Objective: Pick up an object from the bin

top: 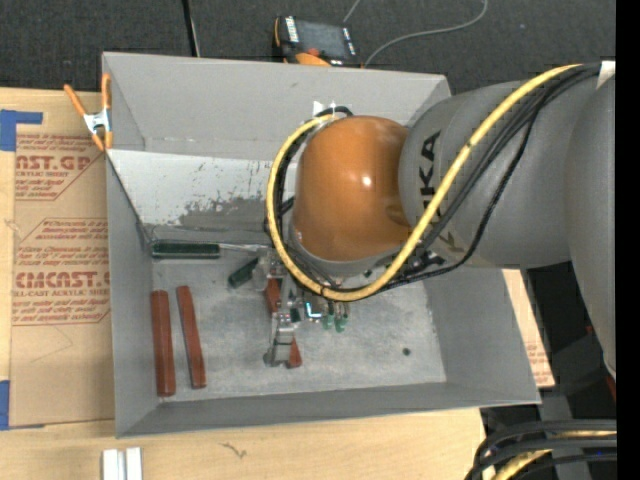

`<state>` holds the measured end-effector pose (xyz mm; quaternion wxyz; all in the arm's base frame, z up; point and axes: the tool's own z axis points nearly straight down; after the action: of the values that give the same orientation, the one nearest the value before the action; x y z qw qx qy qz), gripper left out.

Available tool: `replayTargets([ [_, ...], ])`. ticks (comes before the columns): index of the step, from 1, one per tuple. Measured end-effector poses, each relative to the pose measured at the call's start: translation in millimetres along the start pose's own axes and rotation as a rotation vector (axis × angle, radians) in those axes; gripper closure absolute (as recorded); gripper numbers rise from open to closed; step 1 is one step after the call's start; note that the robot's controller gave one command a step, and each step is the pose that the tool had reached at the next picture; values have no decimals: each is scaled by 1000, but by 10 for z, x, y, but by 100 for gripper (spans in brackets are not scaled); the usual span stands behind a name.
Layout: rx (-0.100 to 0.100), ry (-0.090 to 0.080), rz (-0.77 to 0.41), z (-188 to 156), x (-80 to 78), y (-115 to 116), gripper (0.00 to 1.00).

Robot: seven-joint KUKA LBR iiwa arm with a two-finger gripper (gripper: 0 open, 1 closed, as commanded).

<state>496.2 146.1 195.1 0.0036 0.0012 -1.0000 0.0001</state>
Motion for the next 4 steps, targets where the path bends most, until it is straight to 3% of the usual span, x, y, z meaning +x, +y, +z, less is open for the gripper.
replayTargets([
  [1, 0, -3, 294, 1056, -550, -364, 0],
  [2, 0, -6, 443, 1259, -190, -829, 0],
  [3, -3, -5, 441, 1253, -194, -812, 100],
  [4, -6, -14, 440, -7, -164, -611, 100],
])
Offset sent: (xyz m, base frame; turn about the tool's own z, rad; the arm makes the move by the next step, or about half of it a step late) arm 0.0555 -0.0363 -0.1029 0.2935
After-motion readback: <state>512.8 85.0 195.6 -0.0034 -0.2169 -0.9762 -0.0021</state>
